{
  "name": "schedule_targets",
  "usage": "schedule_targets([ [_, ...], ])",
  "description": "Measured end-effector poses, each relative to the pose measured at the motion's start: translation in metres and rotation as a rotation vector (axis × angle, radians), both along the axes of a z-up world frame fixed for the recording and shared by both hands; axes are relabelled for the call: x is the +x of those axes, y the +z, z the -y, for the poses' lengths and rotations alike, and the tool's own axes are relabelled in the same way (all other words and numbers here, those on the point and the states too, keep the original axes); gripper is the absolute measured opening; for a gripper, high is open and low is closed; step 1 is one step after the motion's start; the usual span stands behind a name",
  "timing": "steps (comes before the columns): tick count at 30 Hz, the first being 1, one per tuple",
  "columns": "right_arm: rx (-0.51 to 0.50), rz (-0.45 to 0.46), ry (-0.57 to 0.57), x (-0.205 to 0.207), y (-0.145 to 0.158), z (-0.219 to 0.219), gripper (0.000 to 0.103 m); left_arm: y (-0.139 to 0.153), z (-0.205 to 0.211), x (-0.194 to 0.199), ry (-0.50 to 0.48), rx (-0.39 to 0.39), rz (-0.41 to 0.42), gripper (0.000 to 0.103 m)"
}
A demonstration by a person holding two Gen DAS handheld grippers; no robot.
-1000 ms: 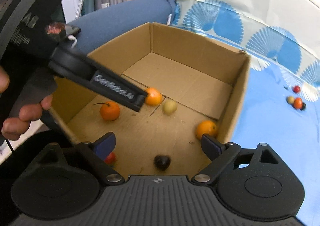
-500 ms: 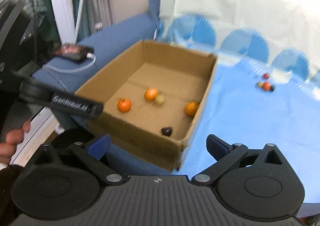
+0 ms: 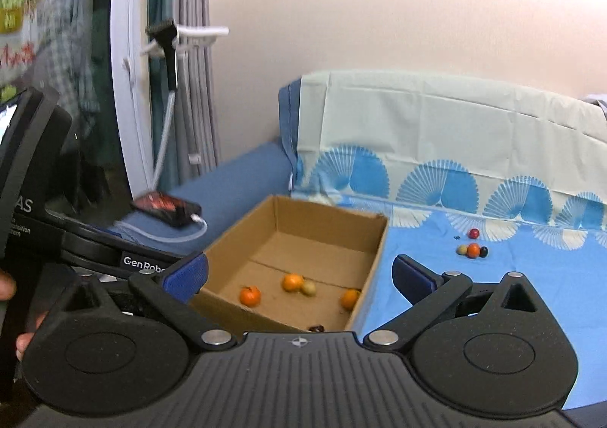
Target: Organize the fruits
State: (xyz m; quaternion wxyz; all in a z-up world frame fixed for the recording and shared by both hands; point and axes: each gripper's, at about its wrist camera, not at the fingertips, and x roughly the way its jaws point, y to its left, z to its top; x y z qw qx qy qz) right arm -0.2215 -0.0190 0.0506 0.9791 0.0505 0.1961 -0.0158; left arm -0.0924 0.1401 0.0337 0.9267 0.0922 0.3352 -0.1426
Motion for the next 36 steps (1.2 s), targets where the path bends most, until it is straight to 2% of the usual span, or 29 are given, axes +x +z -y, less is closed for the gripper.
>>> schedule_targets([
  [4, 0.024, 0.049, -0.006, -0.015, 0.007, 0.004, 0.102, 0.012, -0.003, -0.007, 0.013, 0.023, 0.007, 0.103],
  [8, 0.045, 0.07, -0.018, -0.03, 0.008, 0.012, 0.102, 0.023, 0.001, -0.02, 0.023, 0.014, 0.055, 0.103],
  [17, 0.055, 0.091, -0.02, -0.038, 0.005, 0.017, 0.102, 0.023, 0.017, -0.037, -0.02, 0.051, 0.073, 0.103],
  [25, 0.082, 0.064, -0.03, -0.029, -0.004, 0.025, 0.102, 0.014, 0.024, -0.025, -0.023, 0.071, 0.037, 0.103],
  [36, 0.157, -0.032, -0.081, -0.001, -0.036, 0.06, 0.102, -0.008, 0.06, 0.012, -0.052, 0.105, -0.057, 0.103],
])
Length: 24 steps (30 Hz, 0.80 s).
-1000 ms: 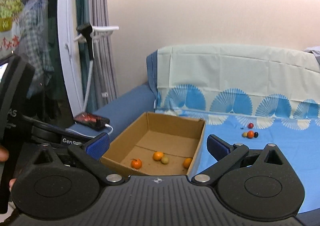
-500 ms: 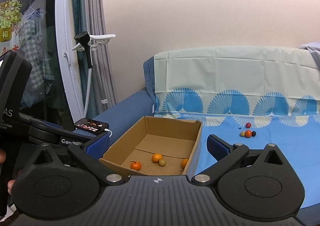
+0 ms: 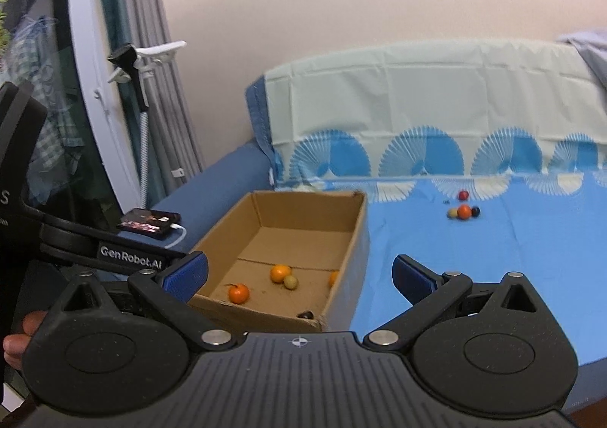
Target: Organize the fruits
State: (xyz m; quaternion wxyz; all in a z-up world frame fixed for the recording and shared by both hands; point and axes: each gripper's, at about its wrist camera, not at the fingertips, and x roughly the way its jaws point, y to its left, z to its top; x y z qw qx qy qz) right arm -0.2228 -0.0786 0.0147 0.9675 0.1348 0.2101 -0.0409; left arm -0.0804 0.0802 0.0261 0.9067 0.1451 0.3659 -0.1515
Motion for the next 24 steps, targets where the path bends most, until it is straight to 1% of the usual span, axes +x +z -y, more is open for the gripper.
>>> schedule_targets([
  [5, 0.036, -0.047, -0.041, 0.015, -0.016, 0.027, 0.102, -0.013, 0.036, 0.022, -0.046, 0.037, -0.032, 0.103],
  [11, 0.054, -0.073, -0.108, 0.034, -0.028, 0.068, 0.102, -0.028, 0.088, 0.049, -0.112, 0.077, -0.065, 0.103],
  [17, -0.017, -0.102, -0.2, 0.056, -0.043, 0.122, 0.102, -0.049, 0.149, 0.089, -0.18, 0.095, -0.123, 0.103],
  [21, -0.06, -0.13, -0.272, 0.073, -0.058, 0.167, 0.102, -0.067, 0.202, 0.12, -0.248, 0.118, -0.129, 0.103],
  [24, -0.096, -0.155, -0.313, 0.093, -0.073, 0.204, 0.102, -0.086, 0.243, 0.15, -0.295, 0.13, -0.151, 0.103],
])
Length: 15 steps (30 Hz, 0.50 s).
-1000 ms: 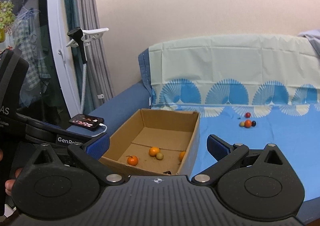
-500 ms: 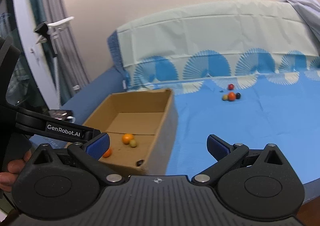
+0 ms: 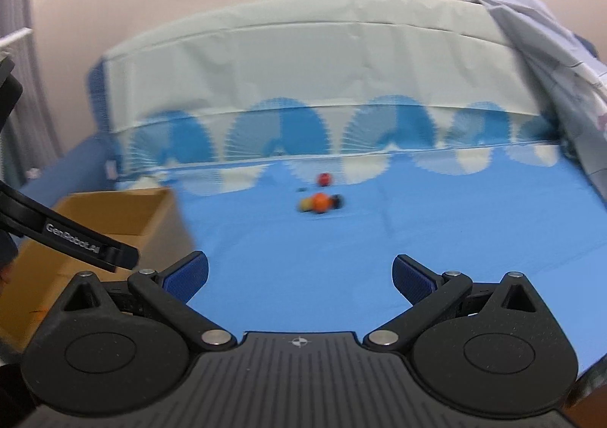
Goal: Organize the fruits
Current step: 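Move both tools toward the remaining fruits on the sheet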
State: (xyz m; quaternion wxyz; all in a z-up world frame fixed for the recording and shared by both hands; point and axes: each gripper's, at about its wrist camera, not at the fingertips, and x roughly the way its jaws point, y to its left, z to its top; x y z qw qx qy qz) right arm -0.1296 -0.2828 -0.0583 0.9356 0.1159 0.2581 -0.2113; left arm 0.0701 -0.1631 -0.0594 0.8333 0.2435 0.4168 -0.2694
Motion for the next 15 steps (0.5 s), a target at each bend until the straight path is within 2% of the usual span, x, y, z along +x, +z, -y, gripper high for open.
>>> schedule_targets([
  [8, -0.08, -0.087, -0.044, 0.092, -0.057, 0.109, 0.102, -0.063, 0.121, 0.107, -0.128, -0.005, -0.037, 0.103],
  [12, -0.07, -0.141, -0.006, 0.145, -0.097, 0.156, 0.102, -0.101, 0.168, 0.153, -0.194, 0.027, -0.037, 0.103],
  [15, -0.1, -0.174, 0.037, 0.18, -0.125, 0.175, 0.102, -0.126, 0.195, 0.181, -0.232, 0.054, -0.046, 0.102],
])
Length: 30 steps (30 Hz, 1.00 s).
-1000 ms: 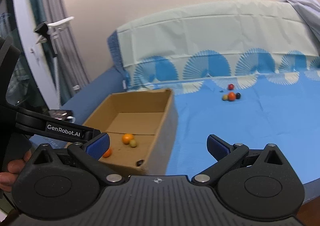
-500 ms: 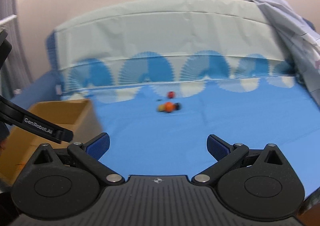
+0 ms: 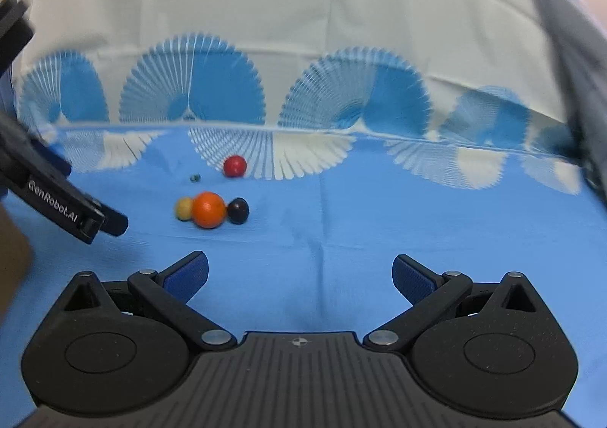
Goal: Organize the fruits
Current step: 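Move both tools toward the remaining fruits on the sheet, then grasp a yellow-green fruit with the left tool while the right tool grasps a dark plum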
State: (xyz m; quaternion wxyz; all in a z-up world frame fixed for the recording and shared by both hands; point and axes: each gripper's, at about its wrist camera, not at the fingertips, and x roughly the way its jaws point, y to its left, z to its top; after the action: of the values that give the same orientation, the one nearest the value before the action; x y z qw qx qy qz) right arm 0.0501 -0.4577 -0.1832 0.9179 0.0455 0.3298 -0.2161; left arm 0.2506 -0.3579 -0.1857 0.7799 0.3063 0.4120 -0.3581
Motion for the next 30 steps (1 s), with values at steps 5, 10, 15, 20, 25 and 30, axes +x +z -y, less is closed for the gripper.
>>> schedule_targets([
  [5, -0.014, -0.028, 0.082, 0.05, -0.037, 0.019, 0.102, -0.026, 0.029, 0.023, -0.052, 0.012, 0.0, 0.1],
  [10, -0.039, -0.043, 0.14, 0.083, -0.059, 0.023, 0.102, -0.043, 0.049, 0.027, -0.147, 0.046, 0.023, 0.097],
  [15, -0.029, -0.022, 0.154, 0.101, -0.07, 0.028, 0.102, -0.048, 0.059, 0.034, -0.191, 0.034, -0.039, 0.063],
  [20, 0.027, 0.039, 0.252, 0.11, -0.073, 0.022, 0.072, -0.045, 0.06, 0.034, -0.202, -0.006, -0.061, 0.027],
  [25, 0.003, 0.056, 0.261, 0.107, -0.071, 0.011, 0.024, -0.039, 0.053, 0.032, -0.152, -0.016, -0.091, 0.027],
  [30, 0.057, 0.065, 0.133, 0.08, -0.059, 0.019, 0.024, -0.019, 0.031, 0.027, -0.067, -0.065, -0.143, 0.027],
])
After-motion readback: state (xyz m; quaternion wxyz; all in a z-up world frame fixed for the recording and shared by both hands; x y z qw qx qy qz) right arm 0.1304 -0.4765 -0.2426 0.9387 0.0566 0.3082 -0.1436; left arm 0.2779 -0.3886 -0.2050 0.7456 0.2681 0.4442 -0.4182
